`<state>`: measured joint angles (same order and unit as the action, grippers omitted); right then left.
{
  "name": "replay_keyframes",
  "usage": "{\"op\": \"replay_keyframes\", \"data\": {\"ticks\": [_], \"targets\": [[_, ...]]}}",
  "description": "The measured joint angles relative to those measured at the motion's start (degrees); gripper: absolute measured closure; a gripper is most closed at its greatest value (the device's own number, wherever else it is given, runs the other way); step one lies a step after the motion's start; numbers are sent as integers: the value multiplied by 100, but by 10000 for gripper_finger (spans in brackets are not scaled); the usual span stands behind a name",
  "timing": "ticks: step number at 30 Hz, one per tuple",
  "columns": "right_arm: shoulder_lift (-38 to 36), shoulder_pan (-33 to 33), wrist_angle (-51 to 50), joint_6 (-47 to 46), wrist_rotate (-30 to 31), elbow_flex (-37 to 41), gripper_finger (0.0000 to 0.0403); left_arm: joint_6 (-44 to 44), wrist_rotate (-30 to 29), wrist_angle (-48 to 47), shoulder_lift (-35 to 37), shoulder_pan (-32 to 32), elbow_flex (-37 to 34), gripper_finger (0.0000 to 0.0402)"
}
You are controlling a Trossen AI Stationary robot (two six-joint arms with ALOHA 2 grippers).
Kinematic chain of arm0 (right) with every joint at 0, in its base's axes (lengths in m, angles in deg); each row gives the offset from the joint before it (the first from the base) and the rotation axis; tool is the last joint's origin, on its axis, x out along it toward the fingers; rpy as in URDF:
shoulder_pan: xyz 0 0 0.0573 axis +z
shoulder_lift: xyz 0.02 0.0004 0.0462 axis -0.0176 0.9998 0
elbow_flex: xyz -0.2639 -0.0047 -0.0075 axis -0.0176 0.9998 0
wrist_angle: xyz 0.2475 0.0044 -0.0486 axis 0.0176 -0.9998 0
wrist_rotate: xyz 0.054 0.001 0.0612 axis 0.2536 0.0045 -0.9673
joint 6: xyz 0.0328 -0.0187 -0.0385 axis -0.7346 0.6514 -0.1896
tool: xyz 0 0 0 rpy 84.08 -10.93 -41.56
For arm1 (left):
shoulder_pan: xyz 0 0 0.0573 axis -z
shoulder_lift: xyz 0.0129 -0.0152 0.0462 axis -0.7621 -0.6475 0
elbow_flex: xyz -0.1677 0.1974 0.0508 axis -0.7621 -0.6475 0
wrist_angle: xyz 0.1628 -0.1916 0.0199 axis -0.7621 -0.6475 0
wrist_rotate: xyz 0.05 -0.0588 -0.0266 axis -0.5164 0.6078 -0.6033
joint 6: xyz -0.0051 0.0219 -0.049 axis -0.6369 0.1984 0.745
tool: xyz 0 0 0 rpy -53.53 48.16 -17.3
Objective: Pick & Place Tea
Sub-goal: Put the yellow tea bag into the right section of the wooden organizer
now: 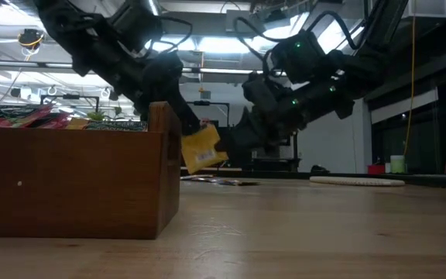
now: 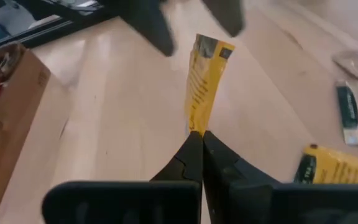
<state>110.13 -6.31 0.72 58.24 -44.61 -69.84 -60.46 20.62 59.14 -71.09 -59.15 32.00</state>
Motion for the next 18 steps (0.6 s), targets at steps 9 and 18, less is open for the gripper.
{"op": "replay_keyframes", "data": {"ticks": [9, 18], "targets": [[-2, 2, 106, 306, -164, 0, 402, -691, 161, 0, 0, -52, 0, 186], [-8, 11, 527, 469, -166, -7, 401, -864, 289, -11, 2, -52, 0, 223]]}}
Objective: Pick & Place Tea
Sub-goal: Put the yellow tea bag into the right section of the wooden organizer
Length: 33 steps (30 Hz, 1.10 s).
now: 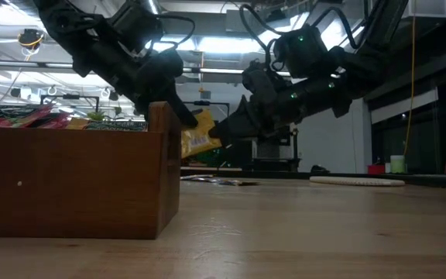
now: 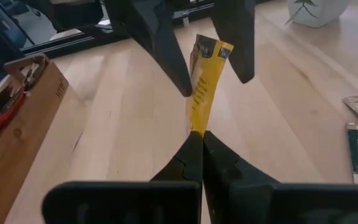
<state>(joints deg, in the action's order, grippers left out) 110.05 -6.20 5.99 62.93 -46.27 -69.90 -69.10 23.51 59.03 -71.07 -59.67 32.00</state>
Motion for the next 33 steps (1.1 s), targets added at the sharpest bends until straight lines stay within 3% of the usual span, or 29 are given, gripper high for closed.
{"op": "replay_keyframes", "data": {"ticks": [8, 12, 18, 22, 28, 33], "targets": [[0, 0, -7, -87, 2, 0, 392, -285, 38, -7, 0, 0, 0, 326], [0, 0, -30, -398, 3, 0, 374, -506, 387, -15, 0, 2, 1, 389], [-4, -85, -249, -1053, -41, -2, 343, -881, 599, -363, 93, 9, 4, 399], [-4, -216, -420, -1538, -548, -2, 311, -1595, 579, -1125, 550, 140, 4, 399], [-4, -375, -127, -2583, -1285, -2, 263, -3685, 332, -1259, 1322, 798, 4, 399], [-4, -413, 625, -3445, -1994, -2, 235, -5264, -534, -1191, 1484, 1377, 4, 399]]}}
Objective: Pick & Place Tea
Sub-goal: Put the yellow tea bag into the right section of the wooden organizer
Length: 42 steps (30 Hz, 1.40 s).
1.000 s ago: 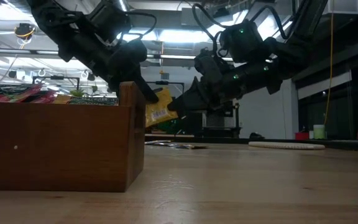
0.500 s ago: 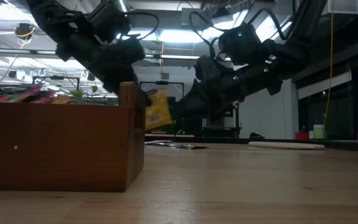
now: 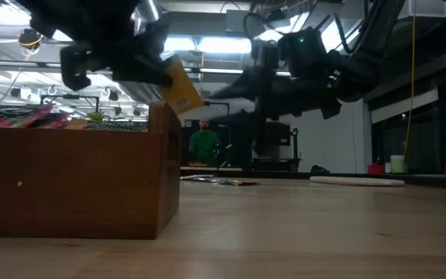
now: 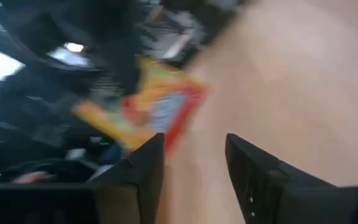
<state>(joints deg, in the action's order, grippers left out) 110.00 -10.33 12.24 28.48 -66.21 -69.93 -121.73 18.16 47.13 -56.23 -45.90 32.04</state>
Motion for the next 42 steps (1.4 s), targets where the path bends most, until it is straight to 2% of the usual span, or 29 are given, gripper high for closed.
{"op": "replay_keyframes", "data": {"ticks": [5, 8, 25, 33, 37, 42], "targets": [[0, 9, 631, -793, -485, 0, 224, -1083, -1209, 488, 2, 424, 0, 399], [0, 7, 767, -1126, -615, 0, 224, -1772, -1564, 723, 2, 622, 0, 399], [0, 9, 1400, -1439, -838, 0, 224, -2292, -1256, 1220, -8, 783, 0, 399], [0, 9, 1478, -1425, -864, -2, 229, -2435, -1012, 1645, -324, 692, 0, 399], [0, 9, 1482, -1416, -885, -2, 260, -2434, -1265, 1751, -396, 691, 0, 398], [0, 7, 1488, -1389, -967, -9, 337, -2391, -1370, 1770, -393, 691, 0, 397]]}}
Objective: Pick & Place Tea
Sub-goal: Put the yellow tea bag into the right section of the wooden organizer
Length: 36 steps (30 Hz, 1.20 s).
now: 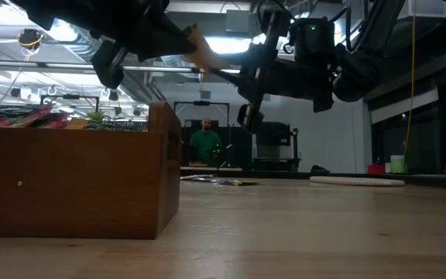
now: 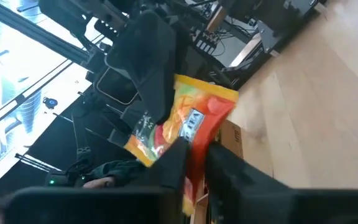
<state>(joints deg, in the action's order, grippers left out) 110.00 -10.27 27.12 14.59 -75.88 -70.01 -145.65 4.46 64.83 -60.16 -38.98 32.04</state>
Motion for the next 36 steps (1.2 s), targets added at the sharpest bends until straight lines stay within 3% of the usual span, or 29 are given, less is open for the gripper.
{"op": "replay_keyframes", "data": {"ticks": [3, 10, 15, 22, 29, 36], "targets": [[0, -2, 2, 132, -14, -2, 383, 100, -9, -7, -2, 9, 0, 392], [0, -4, -15, 224, -14, -2, 364, 1035, -229, -121, -1, 21, 0, 372], [0, -2, -58, 326, -34, -2, 387, 1811, -263, -322, 0, 16, 0, 340], [0, 2, -277, 525, -51, -2, 370, 3428, -720, -729, 2, -1, 0, 286], [0, 2, -608, 929, -49, -2, 387, 4967, -620, -1380, 59, -80, 0, 244], [0, 4, -1061, 1350, -40, -2, 384, 7325, -183, -1585, 223, -569, 0, 233]]}}
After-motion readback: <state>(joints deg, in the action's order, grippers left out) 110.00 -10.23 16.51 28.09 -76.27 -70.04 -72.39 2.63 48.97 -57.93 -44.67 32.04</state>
